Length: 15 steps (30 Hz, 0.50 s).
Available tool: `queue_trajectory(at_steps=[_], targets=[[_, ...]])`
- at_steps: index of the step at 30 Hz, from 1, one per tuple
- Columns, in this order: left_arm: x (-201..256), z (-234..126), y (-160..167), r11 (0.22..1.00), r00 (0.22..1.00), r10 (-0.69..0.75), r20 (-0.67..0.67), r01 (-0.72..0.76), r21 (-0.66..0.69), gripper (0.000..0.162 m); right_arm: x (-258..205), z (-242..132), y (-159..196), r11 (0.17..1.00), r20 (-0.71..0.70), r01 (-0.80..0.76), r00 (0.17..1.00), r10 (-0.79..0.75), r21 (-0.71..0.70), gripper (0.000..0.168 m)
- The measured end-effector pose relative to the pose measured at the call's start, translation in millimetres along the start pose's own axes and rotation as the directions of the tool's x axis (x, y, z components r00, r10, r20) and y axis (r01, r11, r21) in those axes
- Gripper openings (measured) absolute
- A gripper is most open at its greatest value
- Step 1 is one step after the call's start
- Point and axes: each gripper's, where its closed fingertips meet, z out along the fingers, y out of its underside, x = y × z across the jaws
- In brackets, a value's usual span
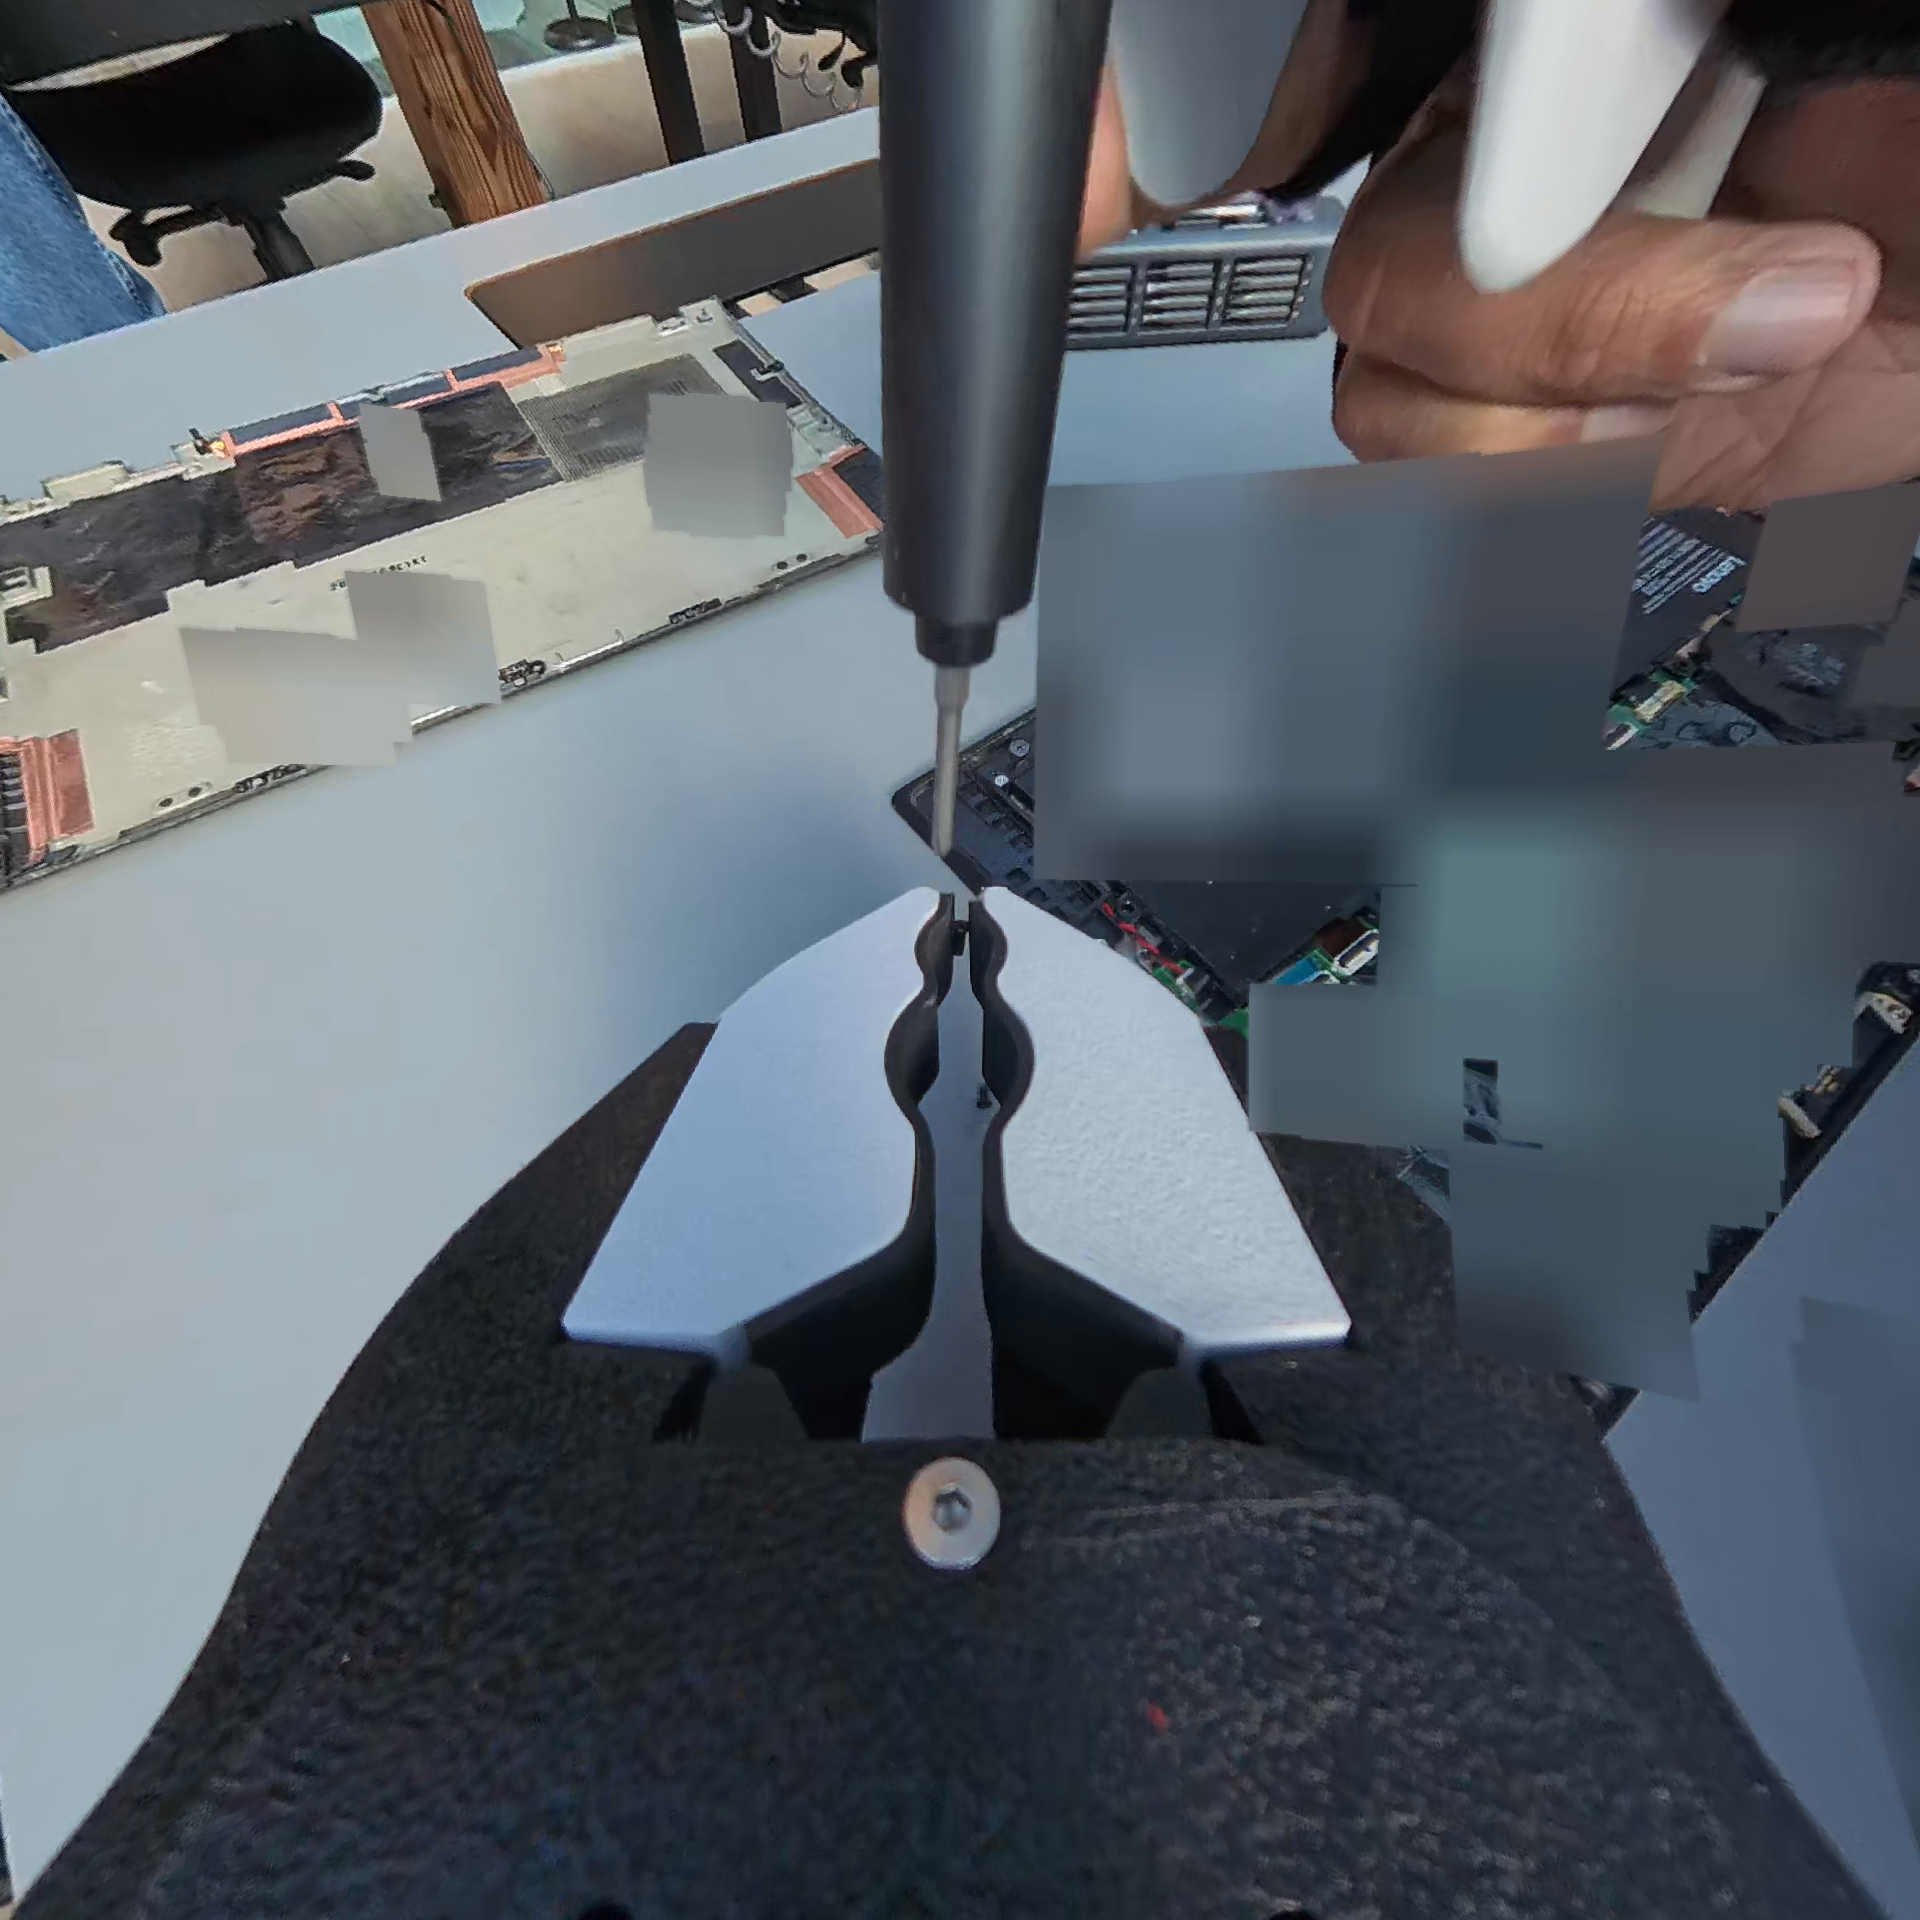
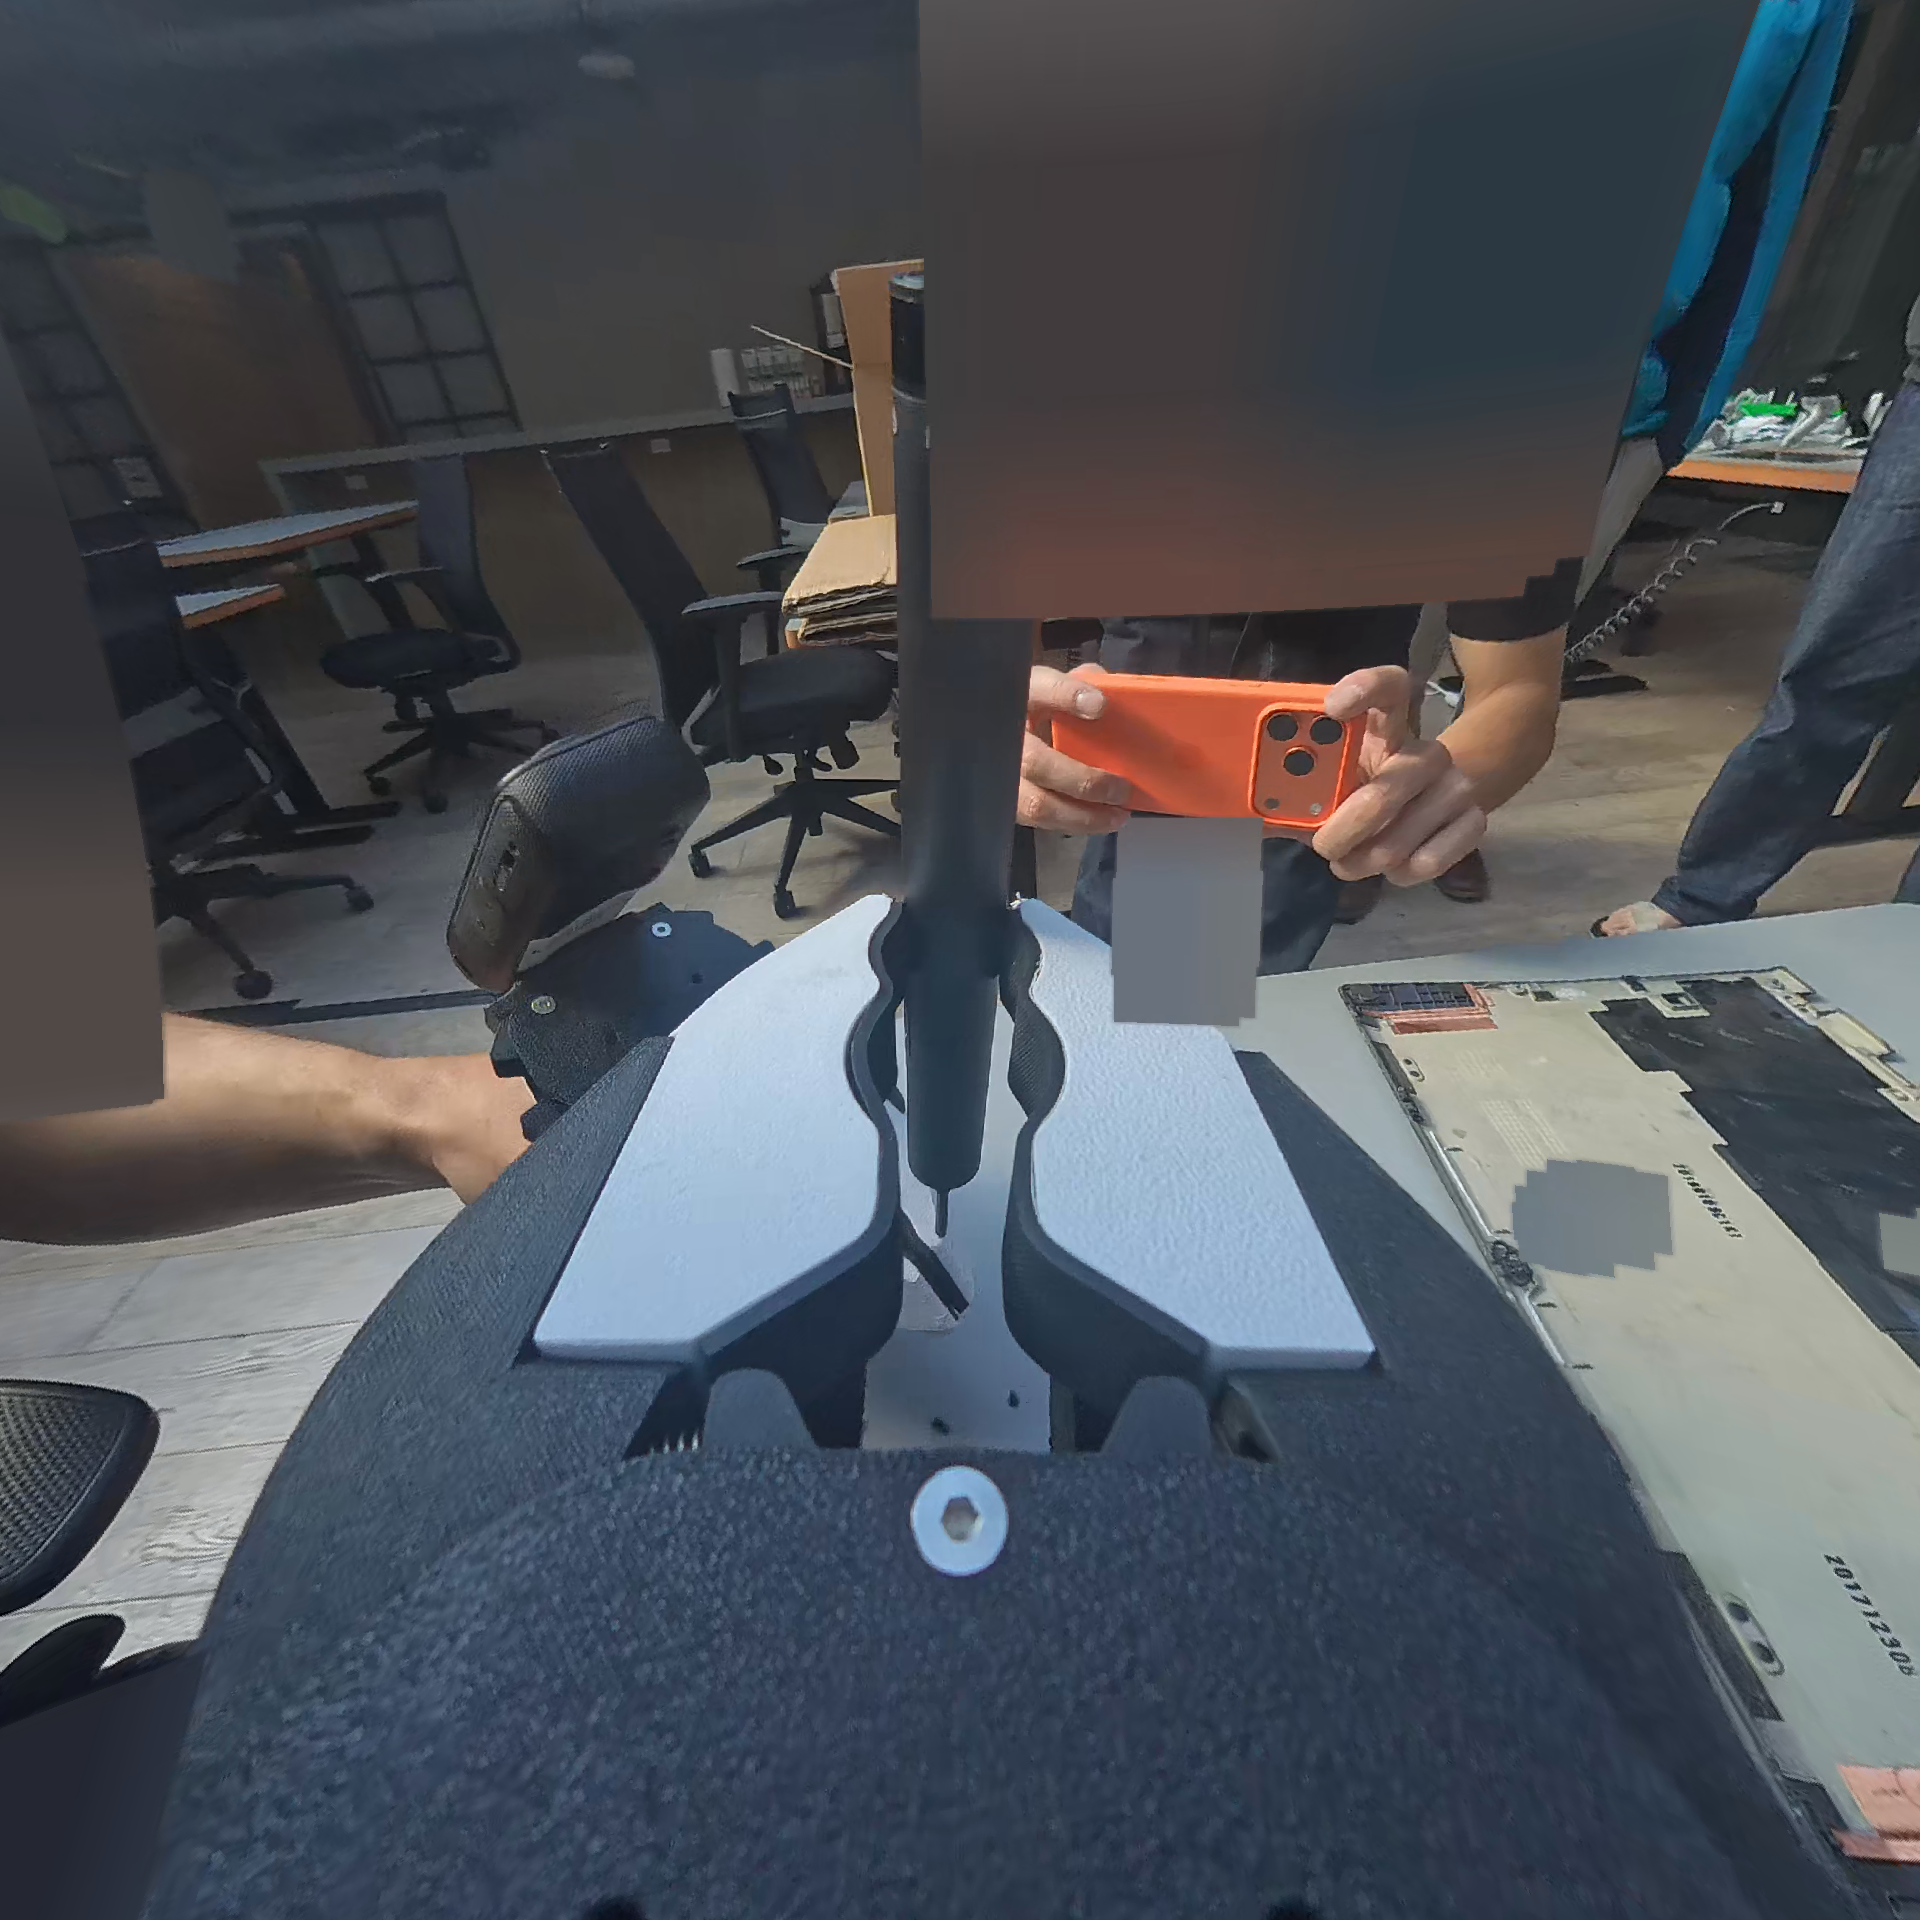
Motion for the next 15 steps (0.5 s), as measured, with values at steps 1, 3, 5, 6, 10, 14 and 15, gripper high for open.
queue_trajectory(at_steps=[1,3,5,6,10,14,15], targets=[[-1,1,5,1.0,1.0,0.006,0.002,-0.006,-0.02,0.002,3,-2,-4,1.0,-0.006,0.001,1.0,-0.001,0.009,0.017],[-6,4,16,0.997,1.0,0.006,0.016,-0.005,-0.076,0.002,11,-12,-13,1.0,-0.032,0.013,0.999,-0.012,0.022,0.017],[-13,7,26,0.992,0.999,0.004,0.035,0.0,-0.125,0.002,20,-27,-19,0.999,-0.064,0.028,0.998,-0.027,0.021,0.017],[-16,9,30,0.99,0.999,0.002,0.045,0.005,-0.143,0.002,25,-37,-21,0.999,-0.084,0.033,0.996,-0.031,0.019,0.017],[-22,16,43,0.981,0.998,-0.006,0.06,0.018,-0.194,0.002,41,-85,-26,0.999,-0.17,0.042,0.985,-0.039,0.012,0.017],[-19,23,49,0.975,0.998,-0.006,0.056,0.018,-0.222,0.002,53,-137,-21,0.999,-0.26,0.036,0.965,-0.034,0.002,0.017],[-19,24,49,0.975,0.998,-0.01,0.057,0.022,-0.22,0.002,55,-148,-18,1.0,-0.277,0.031,0.961,-0.03,0.0,0.017]])
